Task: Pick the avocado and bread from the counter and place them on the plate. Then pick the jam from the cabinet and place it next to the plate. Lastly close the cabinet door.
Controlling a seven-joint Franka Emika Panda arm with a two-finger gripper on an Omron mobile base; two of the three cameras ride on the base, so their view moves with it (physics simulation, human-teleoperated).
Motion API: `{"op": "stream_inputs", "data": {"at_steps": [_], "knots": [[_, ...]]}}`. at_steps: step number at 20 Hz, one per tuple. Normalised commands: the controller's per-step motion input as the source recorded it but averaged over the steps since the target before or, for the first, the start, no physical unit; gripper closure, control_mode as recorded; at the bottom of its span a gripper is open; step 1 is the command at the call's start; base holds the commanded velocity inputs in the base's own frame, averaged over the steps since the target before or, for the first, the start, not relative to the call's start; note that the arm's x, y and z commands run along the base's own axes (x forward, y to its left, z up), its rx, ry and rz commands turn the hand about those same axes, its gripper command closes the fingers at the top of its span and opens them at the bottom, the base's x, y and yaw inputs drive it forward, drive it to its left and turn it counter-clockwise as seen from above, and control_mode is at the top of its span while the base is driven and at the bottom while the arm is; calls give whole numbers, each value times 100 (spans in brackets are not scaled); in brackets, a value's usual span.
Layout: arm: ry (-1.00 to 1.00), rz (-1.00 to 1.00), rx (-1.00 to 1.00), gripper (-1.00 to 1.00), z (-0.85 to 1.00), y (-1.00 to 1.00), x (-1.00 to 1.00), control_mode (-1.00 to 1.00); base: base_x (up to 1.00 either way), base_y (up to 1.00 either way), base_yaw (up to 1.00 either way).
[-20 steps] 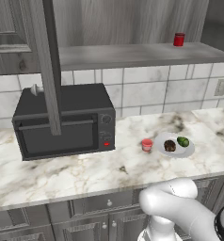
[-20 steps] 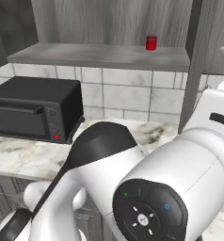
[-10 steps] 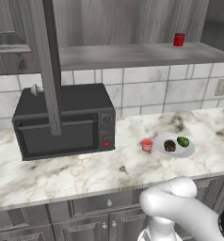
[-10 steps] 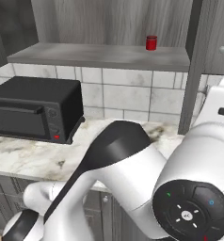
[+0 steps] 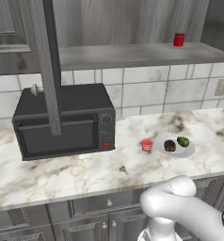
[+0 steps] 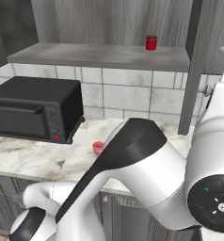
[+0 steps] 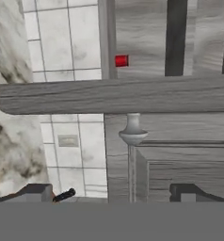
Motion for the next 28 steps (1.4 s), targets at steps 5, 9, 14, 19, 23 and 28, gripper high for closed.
{"op": "stream_inputs", "data": {"at_steps": [5, 9, 14, 19, 23, 28], "knots": [[0, 14, 0, -100, 0, -4, 18, -100, 0, 0, 0], [-1, 15, 0, -100, -2, 0, 13, -100, 0, 0, 0], [-3, 13, 0, -100, 0, 0, 11, -100, 0, 0, 0], [-2, 11, 0, -100, -1, 0, 13, -100, 0, 0, 0], [-2, 10, 0, -100, -4, 1, 17, -100, 0, 0, 0], [0, 9, 0, -100, -5, 0, 19, -100, 0, 0, 0]]}}
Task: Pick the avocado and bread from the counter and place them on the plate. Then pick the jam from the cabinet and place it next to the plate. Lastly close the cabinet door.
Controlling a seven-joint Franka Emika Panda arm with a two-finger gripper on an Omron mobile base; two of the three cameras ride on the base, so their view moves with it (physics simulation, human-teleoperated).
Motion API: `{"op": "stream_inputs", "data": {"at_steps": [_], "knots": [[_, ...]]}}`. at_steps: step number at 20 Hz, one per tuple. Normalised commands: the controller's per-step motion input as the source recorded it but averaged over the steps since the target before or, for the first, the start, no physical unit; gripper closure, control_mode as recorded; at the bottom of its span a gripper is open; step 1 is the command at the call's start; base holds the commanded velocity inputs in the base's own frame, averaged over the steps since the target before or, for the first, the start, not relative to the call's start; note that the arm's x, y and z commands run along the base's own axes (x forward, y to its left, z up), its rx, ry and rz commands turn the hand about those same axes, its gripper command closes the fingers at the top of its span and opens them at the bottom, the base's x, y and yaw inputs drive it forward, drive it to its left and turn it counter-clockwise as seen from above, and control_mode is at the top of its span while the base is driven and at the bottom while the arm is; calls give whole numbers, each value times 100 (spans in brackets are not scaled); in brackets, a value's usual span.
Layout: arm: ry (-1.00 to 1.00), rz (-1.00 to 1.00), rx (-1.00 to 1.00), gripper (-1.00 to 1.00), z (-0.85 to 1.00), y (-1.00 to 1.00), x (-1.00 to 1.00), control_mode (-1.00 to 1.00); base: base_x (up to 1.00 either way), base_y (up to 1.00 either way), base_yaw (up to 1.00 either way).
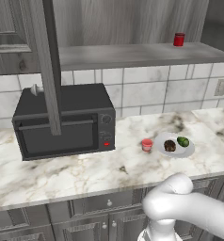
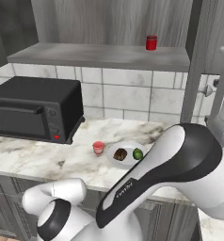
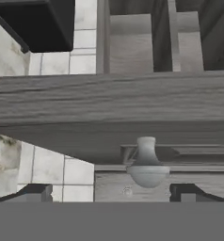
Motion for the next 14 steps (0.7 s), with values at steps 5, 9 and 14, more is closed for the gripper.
{"op": "stream_inputs", "data": {"at_steps": [5, 9, 14], "knots": [[-6, 9, -1, -100, -11, 9, 8, -100, 0, 0, 0], [-3, 9, -3, -100, -12, 14, 11, -100, 0, 0, 0], [-1, 8, -1, -100, -2, 12, 18, -100, 0, 0, 0]]}}
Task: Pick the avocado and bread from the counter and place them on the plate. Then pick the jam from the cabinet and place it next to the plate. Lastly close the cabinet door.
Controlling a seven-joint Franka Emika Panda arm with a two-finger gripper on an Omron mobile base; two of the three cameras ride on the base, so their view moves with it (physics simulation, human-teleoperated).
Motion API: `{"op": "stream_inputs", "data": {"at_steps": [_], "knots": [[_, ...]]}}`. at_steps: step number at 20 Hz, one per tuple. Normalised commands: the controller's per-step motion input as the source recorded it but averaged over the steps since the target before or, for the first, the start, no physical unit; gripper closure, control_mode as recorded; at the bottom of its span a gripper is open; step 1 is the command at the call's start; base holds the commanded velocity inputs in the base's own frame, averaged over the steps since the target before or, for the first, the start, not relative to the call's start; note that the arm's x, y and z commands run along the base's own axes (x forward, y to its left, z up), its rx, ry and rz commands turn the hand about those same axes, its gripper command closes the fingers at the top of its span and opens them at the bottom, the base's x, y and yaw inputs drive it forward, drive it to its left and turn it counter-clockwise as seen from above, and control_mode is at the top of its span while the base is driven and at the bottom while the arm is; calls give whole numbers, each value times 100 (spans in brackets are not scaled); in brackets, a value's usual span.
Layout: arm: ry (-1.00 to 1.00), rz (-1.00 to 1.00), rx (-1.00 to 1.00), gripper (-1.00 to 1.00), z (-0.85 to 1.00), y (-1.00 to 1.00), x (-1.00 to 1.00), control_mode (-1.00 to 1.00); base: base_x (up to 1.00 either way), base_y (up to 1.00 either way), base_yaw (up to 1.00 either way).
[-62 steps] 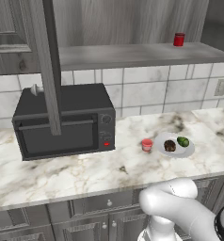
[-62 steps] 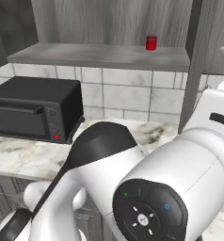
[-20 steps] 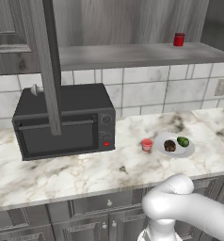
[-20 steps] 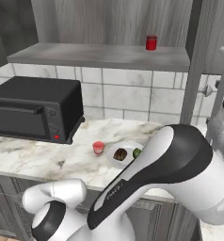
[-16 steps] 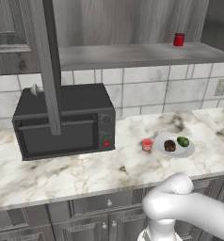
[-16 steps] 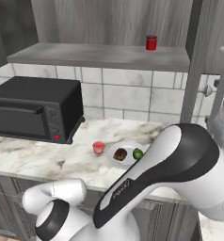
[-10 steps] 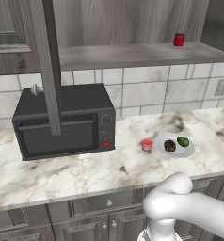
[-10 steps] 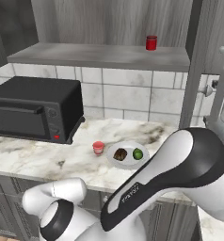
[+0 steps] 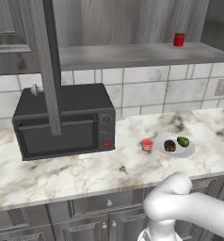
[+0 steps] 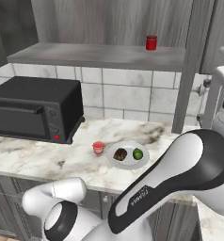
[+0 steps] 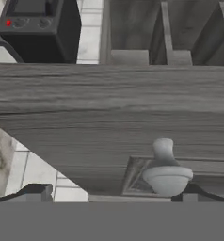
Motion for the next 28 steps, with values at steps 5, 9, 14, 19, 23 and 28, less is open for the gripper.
{"op": "stream_inputs", "data": {"at_steps": [5, 9, 14, 19, 23, 28], "knots": [[-1, 8, 0, -100, 0, 19, 13, -100, 0, 0, 0], [-4, 6, -4, -100, -4, 37, 14, -100, 0, 0, 0], [-8, 7, -2, -100, -3, 39, 16, -100, 0, 0, 0], [-11, 4, -2, -100, 0, 47, 25, -100, 0, 0, 0], [-13, 3, 0, -100, 0, 48, 30, -100, 0, 0, 0], [-12, 3, 0, -100, 0, 49, 34, -100, 0, 0, 0]]}}
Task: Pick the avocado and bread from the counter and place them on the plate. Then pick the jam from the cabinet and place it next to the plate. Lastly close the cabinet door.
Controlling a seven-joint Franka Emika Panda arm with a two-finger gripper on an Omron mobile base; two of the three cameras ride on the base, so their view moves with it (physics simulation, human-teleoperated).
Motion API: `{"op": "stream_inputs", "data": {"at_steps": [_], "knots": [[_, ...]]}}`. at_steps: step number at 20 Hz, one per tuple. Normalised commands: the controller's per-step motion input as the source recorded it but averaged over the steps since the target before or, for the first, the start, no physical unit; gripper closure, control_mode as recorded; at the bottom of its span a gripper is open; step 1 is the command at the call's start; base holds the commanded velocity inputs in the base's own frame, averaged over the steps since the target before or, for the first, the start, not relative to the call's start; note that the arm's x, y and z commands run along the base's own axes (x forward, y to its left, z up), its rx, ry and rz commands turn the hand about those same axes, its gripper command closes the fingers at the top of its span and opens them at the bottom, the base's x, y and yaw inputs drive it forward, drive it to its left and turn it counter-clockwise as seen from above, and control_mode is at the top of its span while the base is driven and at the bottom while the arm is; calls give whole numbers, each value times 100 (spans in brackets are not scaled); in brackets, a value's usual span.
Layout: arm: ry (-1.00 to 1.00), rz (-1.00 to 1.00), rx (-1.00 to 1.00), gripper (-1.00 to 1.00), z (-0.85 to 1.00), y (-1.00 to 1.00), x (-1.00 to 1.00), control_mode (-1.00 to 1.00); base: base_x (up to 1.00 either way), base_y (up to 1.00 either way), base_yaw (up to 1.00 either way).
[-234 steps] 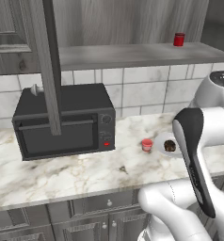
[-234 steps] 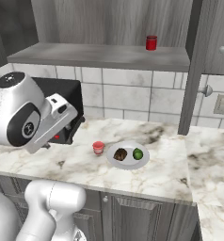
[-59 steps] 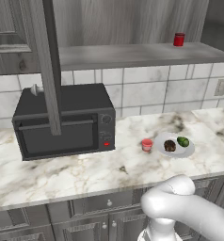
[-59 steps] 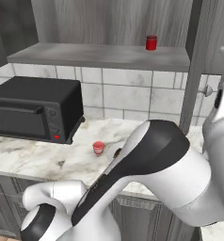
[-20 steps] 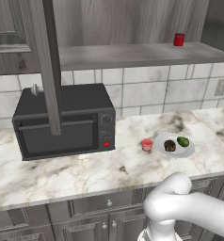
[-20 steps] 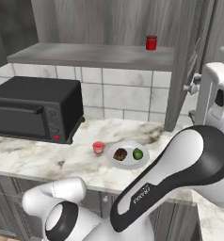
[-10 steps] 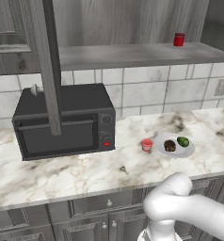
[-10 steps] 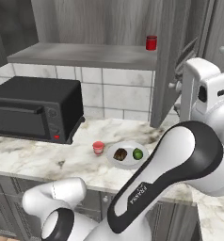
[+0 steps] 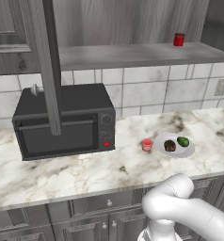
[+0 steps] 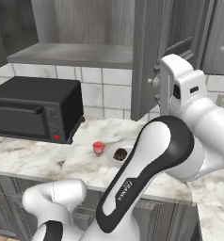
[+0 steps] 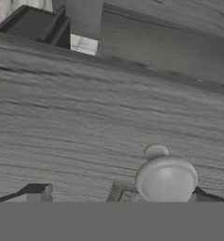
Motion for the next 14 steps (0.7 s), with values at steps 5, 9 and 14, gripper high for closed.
{"op": "stream_inputs", "data": {"at_steps": [5, 9, 14], "knots": [[-7, 3, 0, -100, 0, 51, 36, -100, 0, 0, 0], [-1, 2, 0, -100, 0, 54, 39, -100, 0, 0, 0], [0, 2, 0, -100, 0, 51, 40, -100, 0, 0, 0]]}}
